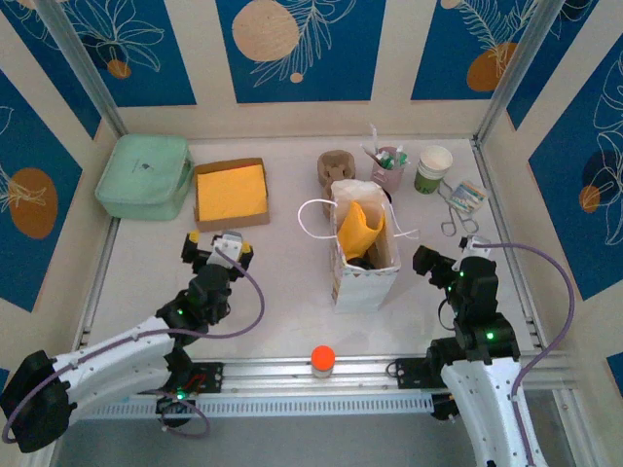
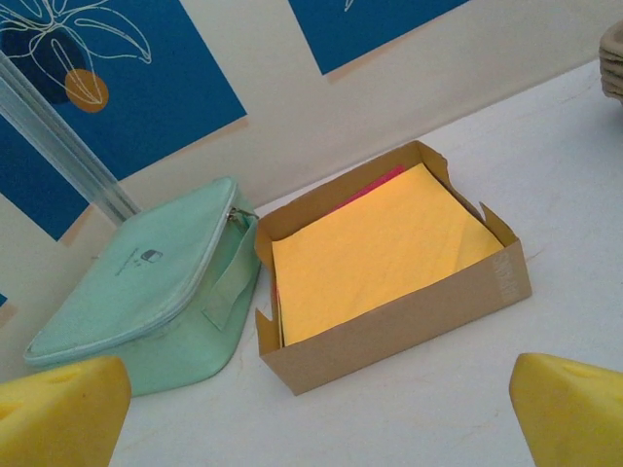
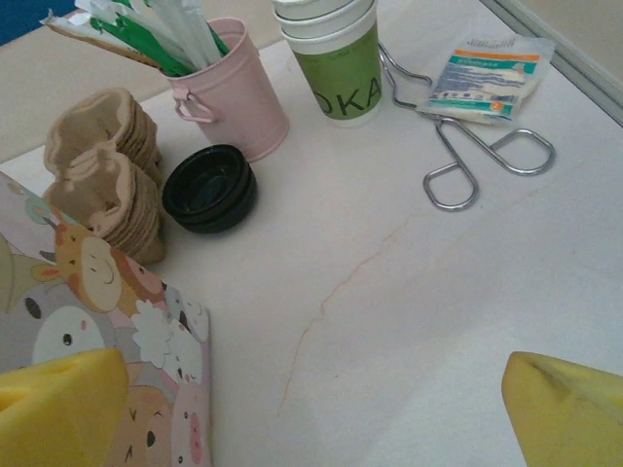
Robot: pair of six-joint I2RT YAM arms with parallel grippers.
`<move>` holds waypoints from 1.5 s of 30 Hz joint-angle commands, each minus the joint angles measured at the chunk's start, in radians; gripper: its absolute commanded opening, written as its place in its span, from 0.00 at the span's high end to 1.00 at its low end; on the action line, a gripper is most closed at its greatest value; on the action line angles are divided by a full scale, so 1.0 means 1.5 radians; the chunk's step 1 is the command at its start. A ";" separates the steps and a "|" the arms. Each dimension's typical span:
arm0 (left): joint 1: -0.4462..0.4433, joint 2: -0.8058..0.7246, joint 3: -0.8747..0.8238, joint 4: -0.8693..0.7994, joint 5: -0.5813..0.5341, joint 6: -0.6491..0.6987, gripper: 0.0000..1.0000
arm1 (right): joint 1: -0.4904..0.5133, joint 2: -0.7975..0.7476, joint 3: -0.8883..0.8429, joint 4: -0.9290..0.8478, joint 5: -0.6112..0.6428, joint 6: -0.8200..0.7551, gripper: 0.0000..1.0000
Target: Pack the takeout coffee
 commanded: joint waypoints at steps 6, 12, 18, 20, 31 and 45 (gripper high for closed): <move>0.008 0.008 -0.024 0.022 -0.036 0.019 0.01 | 0.023 0.006 -0.029 0.029 0.087 0.008 0.01; 0.024 0.006 -0.038 0.023 -0.038 0.024 0.01 | 0.051 0.008 -0.056 0.051 0.133 0.007 0.01; 0.035 0.007 -0.052 0.016 -0.038 0.011 0.01 | 0.080 0.016 -0.076 0.063 0.167 0.011 0.01; 0.037 0.009 -0.056 0.012 -0.039 0.005 0.01 | 0.091 0.019 -0.081 0.068 0.177 0.014 0.01; 0.038 -0.003 -0.072 -0.039 -0.046 -0.042 0.01 | 0.116 0.057 -0.106 0.117 0.211 -0.016 0.01; 0.038 -0.016 -0.085 -0.059 -0.050 -0.065 0.01 | 0.126 0.065 -0.182 0.197 0.246 -0.013 0.01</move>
